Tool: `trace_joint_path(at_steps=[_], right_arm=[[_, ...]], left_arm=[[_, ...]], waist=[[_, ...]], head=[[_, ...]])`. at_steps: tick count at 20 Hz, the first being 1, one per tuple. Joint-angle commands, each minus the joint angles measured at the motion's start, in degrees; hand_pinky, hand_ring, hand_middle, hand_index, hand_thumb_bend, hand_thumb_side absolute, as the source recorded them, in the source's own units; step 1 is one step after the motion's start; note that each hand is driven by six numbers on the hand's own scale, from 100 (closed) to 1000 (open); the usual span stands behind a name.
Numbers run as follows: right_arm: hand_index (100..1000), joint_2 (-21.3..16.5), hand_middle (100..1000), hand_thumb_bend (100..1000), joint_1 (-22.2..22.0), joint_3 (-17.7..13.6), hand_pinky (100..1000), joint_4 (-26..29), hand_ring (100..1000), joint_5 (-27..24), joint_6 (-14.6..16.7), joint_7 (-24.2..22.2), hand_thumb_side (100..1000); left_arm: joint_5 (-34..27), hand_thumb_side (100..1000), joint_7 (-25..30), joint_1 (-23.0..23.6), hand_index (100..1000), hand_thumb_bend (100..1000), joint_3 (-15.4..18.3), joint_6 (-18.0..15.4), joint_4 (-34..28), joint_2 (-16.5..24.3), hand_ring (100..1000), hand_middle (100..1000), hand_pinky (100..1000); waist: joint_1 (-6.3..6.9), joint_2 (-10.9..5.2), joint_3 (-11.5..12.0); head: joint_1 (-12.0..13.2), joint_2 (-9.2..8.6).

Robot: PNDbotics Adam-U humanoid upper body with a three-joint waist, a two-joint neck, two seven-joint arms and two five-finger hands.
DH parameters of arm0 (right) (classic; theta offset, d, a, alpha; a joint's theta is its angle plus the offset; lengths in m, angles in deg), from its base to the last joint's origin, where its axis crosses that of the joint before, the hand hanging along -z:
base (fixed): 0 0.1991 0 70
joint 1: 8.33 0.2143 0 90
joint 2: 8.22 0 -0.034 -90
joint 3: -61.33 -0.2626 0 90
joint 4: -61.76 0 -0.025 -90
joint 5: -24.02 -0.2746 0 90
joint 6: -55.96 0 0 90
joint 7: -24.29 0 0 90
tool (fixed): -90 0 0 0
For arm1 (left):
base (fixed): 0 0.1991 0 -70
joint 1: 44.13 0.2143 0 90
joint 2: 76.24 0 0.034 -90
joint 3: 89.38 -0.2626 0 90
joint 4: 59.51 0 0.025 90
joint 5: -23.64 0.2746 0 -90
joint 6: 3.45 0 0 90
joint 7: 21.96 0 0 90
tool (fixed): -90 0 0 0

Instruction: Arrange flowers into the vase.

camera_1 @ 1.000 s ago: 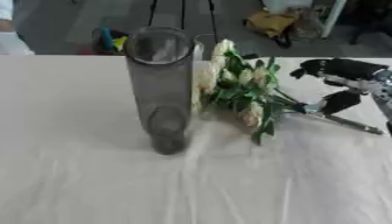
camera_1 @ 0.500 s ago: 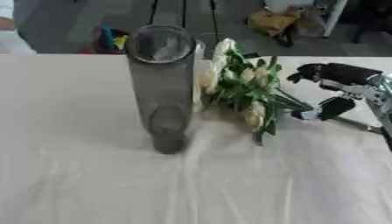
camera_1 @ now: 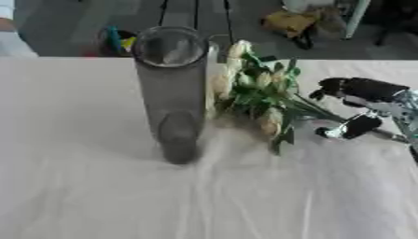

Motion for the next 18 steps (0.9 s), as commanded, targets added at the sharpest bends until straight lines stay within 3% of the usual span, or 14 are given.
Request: trace_joint_path(at_steps=[1,8,18], right_arm=[[899,-3.14,723,350,0.40,-0.44,677,1.28,1000,0.77,-0.47,1.08,521],[892,-2.84,703,307,0.34,-0.30,664,0.89,1000,2.16,-1.83,3.45,533],[852,-2.36,644,338,0.18,0.22,617,0.34,1000,5.21,-2.54,5.84,500]], left_arm=[[0.26,973,0.32,-0.54,784,100,-0.44,-0.02,-1.06,0.10,585,815,432],[0.61,977,0.48,-0.61,782,100,-0.48,-0.08,-1.06,0.04,586,817,431],[1.27,980,0.73,-0.77,778,100,-0.57,-0.29,-1.06,-0.04,587,818,430]], waist=[[0.29,-0.12,-0.16],[0.17,0.50,0.17],[0.07,1.52,0.53]], head=[[-0.19,-0.79],[-0.65,-1.38],[-1.08,-2.09]])
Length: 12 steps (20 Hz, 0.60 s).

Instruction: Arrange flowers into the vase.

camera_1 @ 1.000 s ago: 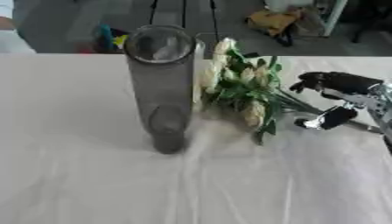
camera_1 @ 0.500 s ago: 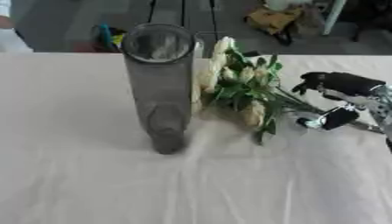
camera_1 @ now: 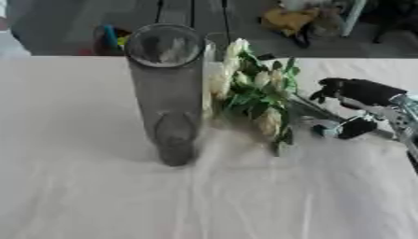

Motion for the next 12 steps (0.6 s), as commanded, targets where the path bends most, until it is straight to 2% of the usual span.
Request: trace_joint_path(at_steps=[1,2,5,6,7,8,12], right_arm=[[852,-2.27,644,338,0.56,-0.02,617,0.21,1000,1.57,-0.12,0.64,500],[843,-2.25,611,342,0.58,0.00,584,0.19,1000,1.79,-0.10,0.76,497],[818,-2.22,558,339,0.56,-0.01,595,0.08,1000,2.17,-0.08,1.04,498],[804,-2.19,542,336,0.55,-0.03,574,0.00,1000,2.17,-0.10,1.13,499],[804,-2.16,542,336,0.54,-0.06,574,-0.09,1000,2.14,-0.10,1.19,499],[776,-2.13,524,320,0.55,-0.09,533,-0.13,1000,2.06,-0.10,1.30,507],[726,-2.09,488,285,0.62,-0.12,521,-0.07,1000,1.83,-0.42,2.10,512]], left_arm=[[0.41,980,0.29,-0.67,778,100,-0.55,-0.21,-1.06,0.39,587,818,430],[0.46,981,0.32,-0.66,777,100,-0.56,-0.22,-1.06,0.39,587,816,430],[0.58,981,0.52,-0.68,776,100,-0.61,-0.22,-1.06,0.38,587,815,430],[0.58,982,0.56,-0.69,776,100,-0.62,-0.22,-1.06,0.37,587,816,430],[0.57,982,0.59,-0.69,776,100,-0.62,-0.22,-1.06,0.37,587,816,430],[0.56,982,0.59,-0.68,776,100,-0.60,-0.20,-1.06,0.36,587,816,430],[0.58,983,0.71,-0.67,775,100,-0.64,-0.13,-1.06,0.36,588,817,430]], waist=[[0.07,-0.11,0.07],[0.06,-0.06,0.07],[0.05,0.08,0.06],[0.05,0.11,0.08],[0.05,0.12,0.10],[0.04,0.13,0.13],[0.01,0.14,0.10]], head=[[-0.23,-0.78],[-0.24,-0.79],[-0.24,-0.79],[-0.23,-0.81],[-0.22,-0.82],[-0.23,-0.81],[-0.25,-0.85]])
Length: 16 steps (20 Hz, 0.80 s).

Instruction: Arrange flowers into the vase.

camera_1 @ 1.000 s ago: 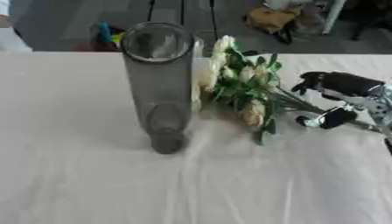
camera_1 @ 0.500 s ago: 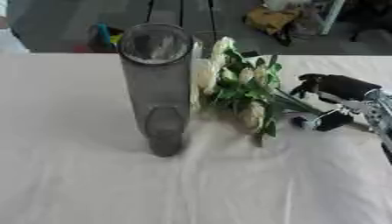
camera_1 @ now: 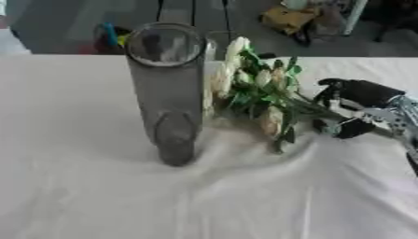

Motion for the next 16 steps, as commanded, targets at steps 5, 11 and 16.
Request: trace_joint_path(at_steps=[5,11,16], right_arm=[[706,-2.03,475,257,0.63,-0.05,481,-0.03,1000,-0.07,0.06,0.70,513],[674,-2.08,449,132,0.63,0.02,448,0.03,1000,-1.23,0.89,0.02,520],[667,-1.95,442,100,0.77,0.08,466,-0.40,1000,-2.30,1.15,-0.64,488]], left_arm=[[0.06,983,0.48,-0.51,774,100,-0.32,-0.01,-1.06,0.37,588,817,430],[0.12,984,0.78,-0.55,774,100,-0.41,0.15,-1.06,0.30,589,819,430],[0.15,985,0.94,-0.60,774,100,-0.49,0.16,-1.06,0.28,590,820,430]], waist=[[-0.02,-0.19,0.03],[-0.17,-0.08,0.19],[-0.21,0.08,0.47]], head=[[-0.09,-0.62],[0.01,-0.71],[-0.11,-0.84]])
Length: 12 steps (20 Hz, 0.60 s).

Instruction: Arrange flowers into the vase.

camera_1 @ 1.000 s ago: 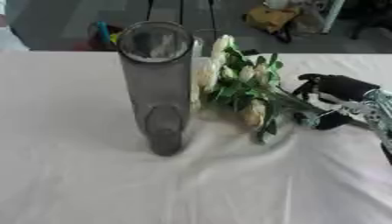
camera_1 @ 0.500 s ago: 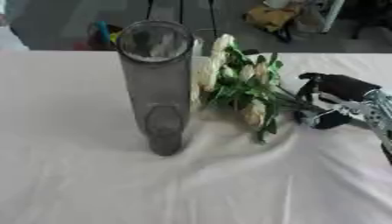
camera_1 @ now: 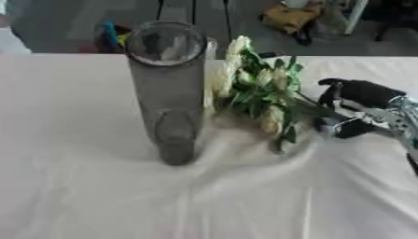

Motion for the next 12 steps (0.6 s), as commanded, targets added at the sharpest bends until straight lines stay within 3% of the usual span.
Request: trace_joint_path(at_steps=[1,7,12], right_arm=[[664,-1.92,438,100,0.76,0.04,466,-0.16,1000,-1.11,0.25,-0.57,478],[624,-1.75,390,100,0.84,-0.05,428,-0.51,1000,-3.31,-0.40,-1.45,392],[590,-1.69,350,100,0.77,0.00,377,-0.41,998,-4.98,-1.41,-1.41,396]], left_arm=[[-0.10,985,0.36,-0.61,774,100,-0.48,-0.01,-1.06,0.27,590,820,430],[-0.12,985,0.48,-0.65,774,100,-0.49,-0.05,-1.06,0.28,591,821,430],[-0.12,986,0.62,-0.68,774,100,-0.54,0.05,-1.06,0.25,591,822,430]], waist=[[-0.19,-0.11,0.17],[-0.20,0.00,0.39],[-0.25,0.01,0.37]], head=[[-0.20,-0.86],[-0.28,-0.82],[-0.30,-1.00]])
